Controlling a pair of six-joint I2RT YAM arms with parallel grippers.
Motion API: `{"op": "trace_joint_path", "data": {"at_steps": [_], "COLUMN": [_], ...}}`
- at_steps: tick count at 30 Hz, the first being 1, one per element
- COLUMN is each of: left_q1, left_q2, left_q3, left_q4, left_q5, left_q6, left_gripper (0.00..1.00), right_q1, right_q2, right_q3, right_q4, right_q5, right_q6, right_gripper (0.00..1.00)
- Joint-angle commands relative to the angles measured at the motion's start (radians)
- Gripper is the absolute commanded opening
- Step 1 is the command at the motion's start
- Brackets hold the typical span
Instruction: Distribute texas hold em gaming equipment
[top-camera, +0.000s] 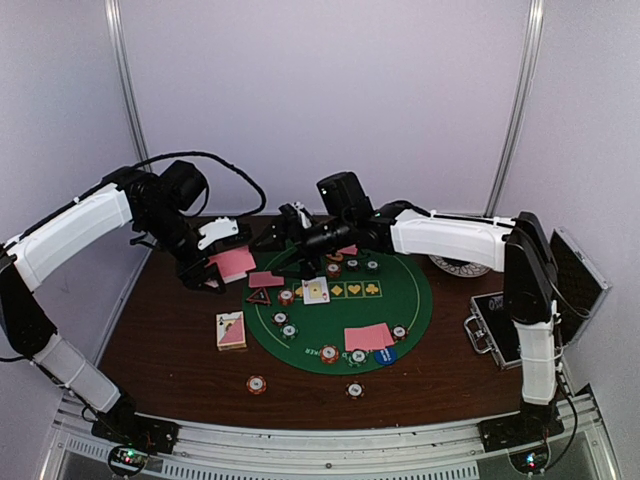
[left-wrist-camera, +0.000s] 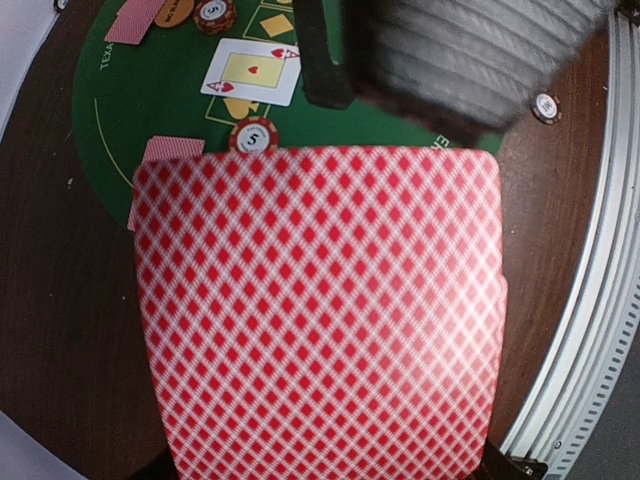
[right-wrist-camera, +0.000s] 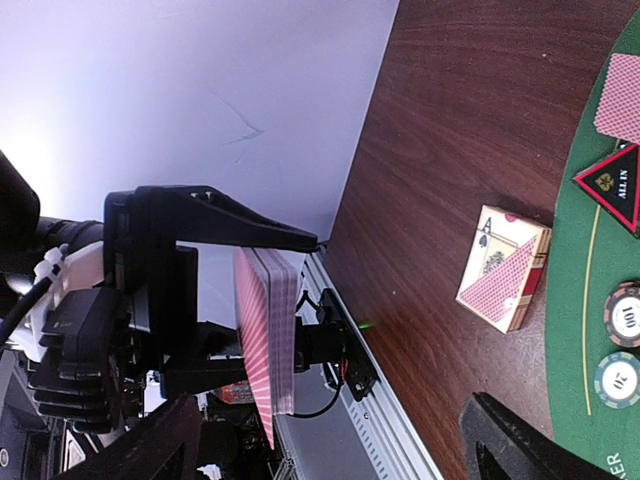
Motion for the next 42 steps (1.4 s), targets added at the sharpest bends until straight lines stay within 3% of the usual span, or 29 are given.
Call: {"op": "trace_joint_path", "data": {"at_steps": [1,26,33,42], "left_q1": [0.007,0.007,0.007,0.007], "left_q2": [0.006,0.006,0.002,-0.001], "left_q3": [0.038,0.022,0.025,0.016], "left_q4": [0.009,0.006,-0.002,-0.002], "left_q5": [0.023,0.024,0.022,0.02], "left_q6": [0.006,0.007,0.006,0.01], "left_gripper": [0.0,0.0,0.0,0.0], "right_q1": [0.016,0.057,0.053,0.021], "right_q2": [0.033,0.23,0.272,0.182], "right_q3": [-0.005,0.17,0.193,0.076], "right_q4": [0.082,0.307,0.313,0.287], "right_q5": [-0.043,-0.124,-0.136,-0.138], "right_q6": [0.048,0.241,0.269,0.205], "right_gripper": [0.94,0.93,0.8,0.7]}}
